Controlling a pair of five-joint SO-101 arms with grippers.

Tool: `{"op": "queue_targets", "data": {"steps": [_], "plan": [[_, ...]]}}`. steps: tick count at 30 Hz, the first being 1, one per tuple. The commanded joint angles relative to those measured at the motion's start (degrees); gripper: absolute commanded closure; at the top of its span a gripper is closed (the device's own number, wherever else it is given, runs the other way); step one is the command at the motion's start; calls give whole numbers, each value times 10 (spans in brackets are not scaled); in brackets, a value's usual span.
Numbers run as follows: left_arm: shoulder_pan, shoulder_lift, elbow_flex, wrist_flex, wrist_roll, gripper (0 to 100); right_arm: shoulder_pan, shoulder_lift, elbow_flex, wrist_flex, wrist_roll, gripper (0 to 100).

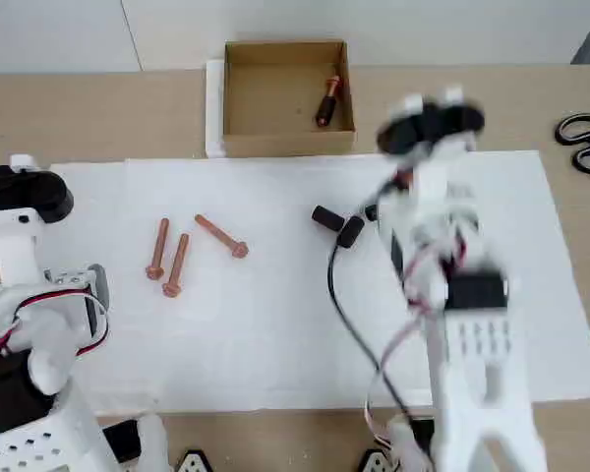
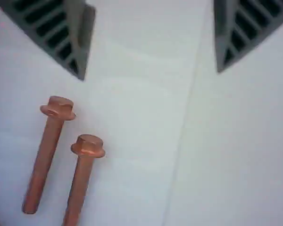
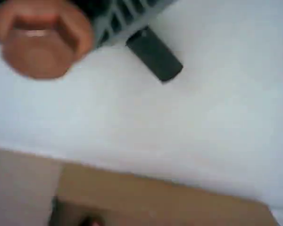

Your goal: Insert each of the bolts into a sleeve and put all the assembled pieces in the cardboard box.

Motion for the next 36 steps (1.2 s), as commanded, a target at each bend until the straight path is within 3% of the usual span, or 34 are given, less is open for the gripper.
{"op": "queue_targets", "data": {"steps": [1, 8, 13, 23, 33, 36], "plan": [[-2, -6, 9, 3, -3, 829, -17, 184, -244, -15, 7, 995], [-3, -7, 33, 3, -3, 829, -60, 484, -581, -31, 6, 995], [-3, -7, 33, 3, -3, 829, -62, 673, -736, -184, 5, 995], [-3, -7, 33, 3, -3, 829, -94, 941, -861, -443, 8, 995], [-3, -7, 34, 3, -3, 829, -109, 1080, -972, -454, 10, 987], [-3, -7, 34, 3, -3, 829, -108, 1098, -985, -451, 10, 911]]}}
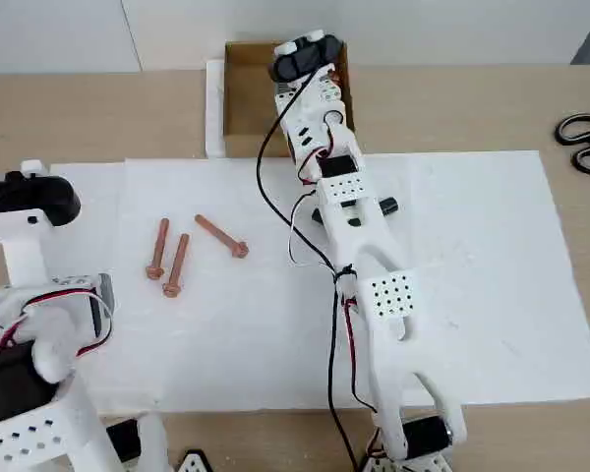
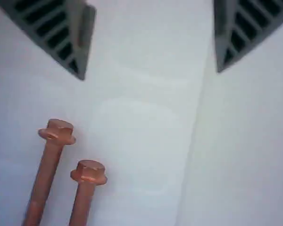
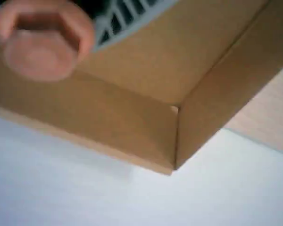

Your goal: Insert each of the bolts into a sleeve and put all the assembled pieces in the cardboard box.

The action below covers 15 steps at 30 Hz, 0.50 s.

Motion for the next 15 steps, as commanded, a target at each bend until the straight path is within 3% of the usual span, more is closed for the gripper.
{"op": "queue_targets", "data": {"steps": [1, 5, 11, 15], "plan": [[-3, -7, -1, 3, -3, 829, -1, -7, -54, -7, 7, 872], [-3, -7, -1, 3, -3, 829, -2, -7, -55, 35, 7, 766], [-3, -7, -1, 3, -3, 829, 0, -7, -99, 40, 7, 772], [-3, -7, -1, 3, -4, 829, 4, -7, -185, 143, 8, 772]]}}
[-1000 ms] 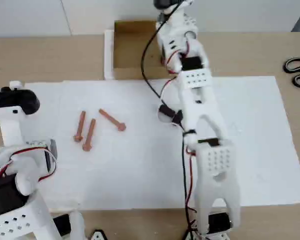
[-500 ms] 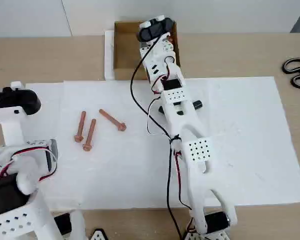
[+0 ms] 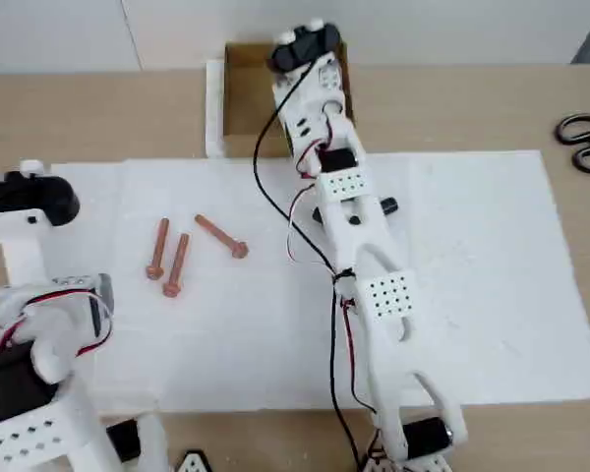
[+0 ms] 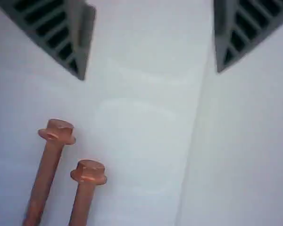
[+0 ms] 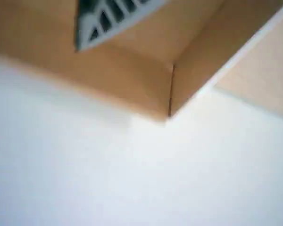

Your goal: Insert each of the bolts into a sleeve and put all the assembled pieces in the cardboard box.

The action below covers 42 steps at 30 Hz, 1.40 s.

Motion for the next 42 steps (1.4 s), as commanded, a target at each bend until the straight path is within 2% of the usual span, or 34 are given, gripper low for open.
{"op": "queue_targets", "data": {"steps": [1, 4, 7, 10, 20, 25, 28, 32, 37, 42], "plan": [[-3, -7, -1, 3, -4, 829, 8, -15, -116, 106, 7, 772], [-2, -6, -1, 3, -4, 829, 20, -15, -218, 231, 7, 772], [-1, -6, -1, 3, -4, 829, 32, -49, -213, 322, 4, 772], [-1, -6, -1, 3, -5, 829, 44, -143, -211, 420, 4, 779], [0, -6, 0, 2, -5, 829, 43, -398, -207, 832, 7, 801], [0, -6, 8, -4, -5, 829, 69, -465, -200, 836, 4, 801], [0, -6, 21, -12, -5, 829, 78, -492, -126, 840, 4, 801], [-2, -6, 29, -18, -5, 829, 80, -582, 43, 840, 4, 801], [-2, -6, 29, -18, -5, 829, 68, -762, 336, 834, 2, 801], [-2, -6, 29, -18, -5, 829, 44, -891, 552, 794, 1, 801]]}}
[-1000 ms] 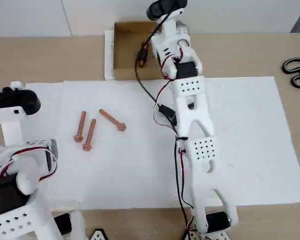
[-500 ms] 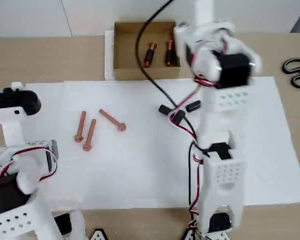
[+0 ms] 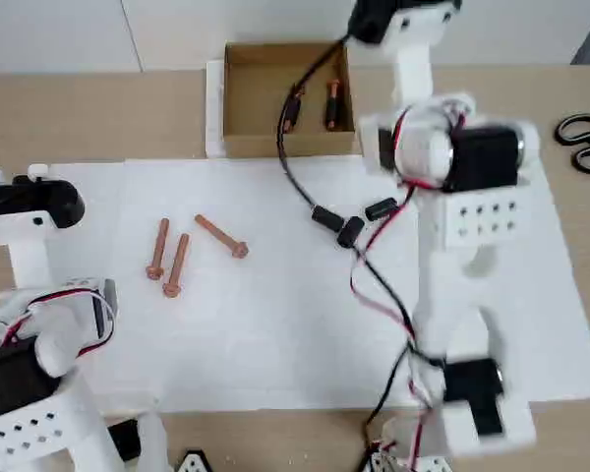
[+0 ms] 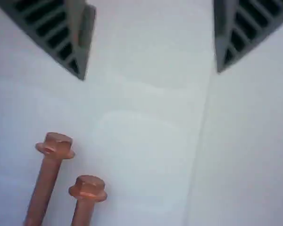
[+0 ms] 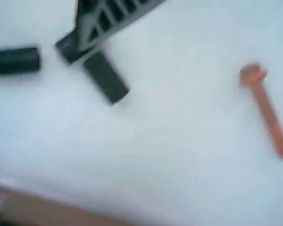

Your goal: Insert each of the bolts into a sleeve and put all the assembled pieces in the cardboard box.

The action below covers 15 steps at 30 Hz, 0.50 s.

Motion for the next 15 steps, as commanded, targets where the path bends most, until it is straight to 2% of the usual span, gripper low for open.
{"op": "queue_targets", "data": {"steps": [1, 7, 15], "plan": [[0, -6, 0, -12, -5, 829, -6, -101, 155, -22, 1, 801], [-1, -6, 0, -12, -5, 829, 12, -131, 351, -121, -5, 801], [-1, -6, 0, -12, -5, 829, 19, -111, 450, -309, -230, 801]]}}
